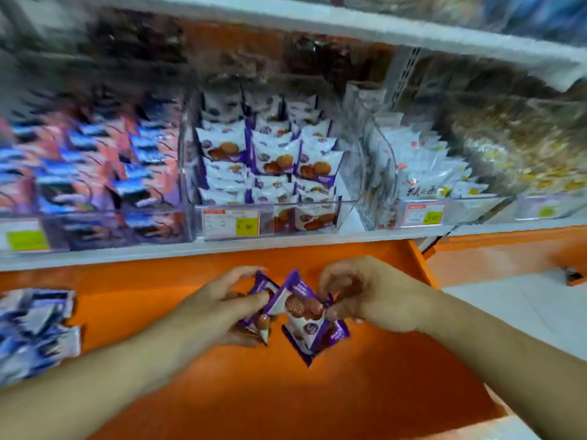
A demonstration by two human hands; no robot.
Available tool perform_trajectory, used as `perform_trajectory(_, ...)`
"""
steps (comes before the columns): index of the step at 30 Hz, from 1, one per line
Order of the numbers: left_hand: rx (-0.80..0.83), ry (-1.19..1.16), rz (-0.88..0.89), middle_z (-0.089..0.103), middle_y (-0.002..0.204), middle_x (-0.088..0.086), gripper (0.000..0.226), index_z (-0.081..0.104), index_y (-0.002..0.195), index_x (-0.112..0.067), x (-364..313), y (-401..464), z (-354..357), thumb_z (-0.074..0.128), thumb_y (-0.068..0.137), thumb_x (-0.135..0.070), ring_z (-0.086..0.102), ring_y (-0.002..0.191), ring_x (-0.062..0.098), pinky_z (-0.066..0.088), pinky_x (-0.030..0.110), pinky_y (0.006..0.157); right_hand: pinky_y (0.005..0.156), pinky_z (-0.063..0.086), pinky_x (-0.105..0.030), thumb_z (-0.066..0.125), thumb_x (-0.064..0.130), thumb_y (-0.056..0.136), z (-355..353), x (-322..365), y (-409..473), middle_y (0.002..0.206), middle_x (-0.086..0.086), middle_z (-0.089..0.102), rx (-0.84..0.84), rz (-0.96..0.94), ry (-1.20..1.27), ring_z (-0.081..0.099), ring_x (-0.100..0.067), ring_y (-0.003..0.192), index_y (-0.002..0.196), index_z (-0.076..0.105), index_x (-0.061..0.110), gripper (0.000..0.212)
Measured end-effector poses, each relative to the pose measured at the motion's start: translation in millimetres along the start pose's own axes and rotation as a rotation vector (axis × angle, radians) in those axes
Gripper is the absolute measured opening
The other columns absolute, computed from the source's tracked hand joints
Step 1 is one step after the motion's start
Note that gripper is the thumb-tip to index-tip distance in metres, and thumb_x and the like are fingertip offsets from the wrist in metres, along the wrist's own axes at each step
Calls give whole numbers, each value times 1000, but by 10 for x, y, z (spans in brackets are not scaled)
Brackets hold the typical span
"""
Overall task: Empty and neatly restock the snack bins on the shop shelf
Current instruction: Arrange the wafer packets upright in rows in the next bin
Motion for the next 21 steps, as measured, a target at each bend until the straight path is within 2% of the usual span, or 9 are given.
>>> perform_trajectory(4, -61, 0, 190, 78, 110, -2, 64, 69, 117, -39, -673, -534, -225, 91, 57, -41, 77, 98, 21, 65, 43, 82, 79, 59, -35, 74, -3, 91, -146, 746, -179, 86, 13, 71, -121, -146, 43, 66, -1, 77, 95, 71, 28, 31)
perform_trajectory(6, -126, -13, 251, 75, 117, -2, 67, 68, 121, -38, -888, -742, -375, 93, 58, -40, 76, 102, 20, 64, 43, 82, 71, 58, -35, 78, 5, 91, -185, 1033, -277, 85, 5, 74, -161, -179, 157, 68, -14, 74, 94, 70, 21, 18)
perform_trajectory(8, -166, -17, 291, 77, 116, -3, 63, 67, 122, -36, -1047, -933, -536, 91, 64, -35, 77, 101, 19, 63, 44, 86, 66, 57, -38, 82, 8, 89, -128, 1240, -364, 85, -1, 74, -198, -194, 240, 70, -30, 75, 101, 69, 19, 21)
perform_trajectory(10, -191, -1, 350, 80, 105, -5, 57, 67, 120, -35, -1182, -1091, -672, 89, 67, -33, 77, 97, 17, 62, 45, 87, 64, 55, -33, 83, 3, 86, -114, 1411, -398, 73, 3, 68, -243, -195, 305, 66, -23, 66, 106, 71, 17, 27)
perform_trajectory(12, -256, -30, 396, 79, 84, -14, 51, 65, 118, -33, -1279, -1187, -817, 87, 74, -23, 78, 82, 11, 65, 34, 70, 63, 51, -29, 80, -1, 88, -143, 1496, -372, 63, 3, 57, -289, -190, 334, 54, -12, 57, 106, 73, 13, 24)
perform_trajectory(14, -322, -79, 391, 74, 69, -20, 46, 64, 114, -33, -1323, -1219, -1012, 86, 76, -16, 77, 70, 7, 62, 26, 58, 67, 55, -30, 77, -3, 89, -198, 1555, -332, 66, -3, 64, -346, -183, 352, 56, -14, 57, 105, 75, 11, 21)
perform_trajectory(16, -351, -53, 373, 79, 82, -12, 59, 66, 115, -38, -1350, -1211, -1175, 98, 65, -33, 79, 81, 18, 64, 37, 74, 73, 62, -30, 77, -2, 90, -236, 1628, -279, 85, -4, 77, -398, -178, 343, 70, -22, 66, 105, 77, 14, 22)
perform_trajectory(18, -386, -9, 353, 80, 96, -7, 76, 65, 115, -48, -1351, -1173, -1314, 101, 49, -52, 78, 96, 25, 59, 49, 90, 76, 64, -31, 79, 3, 90, -254, 1690, -194, 99, -3, 78, -452, -155, 336, 76, -24, 75, 104, 79, 22, 23)
perform_trajectory(21, -403, 5, 358, 77, 89, -19, 64, 62, 113, -48, -1345, -1087, -1437, 94, 58, -44, 79, 87, 18, 60, 52, 89, 68, 60, -31, 79, 7, 91, -310, 1672, 37, 90, 2, 77, -532, -152, 303, 70, -15, 65, 102, 79, 27, 23)
Point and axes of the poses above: each hand's wrist, its own y-axis towards the middle knuckle, its own z-axis out of the palm, x = y × z, the point moved 3 cm from there along y, towards the middle knuckle
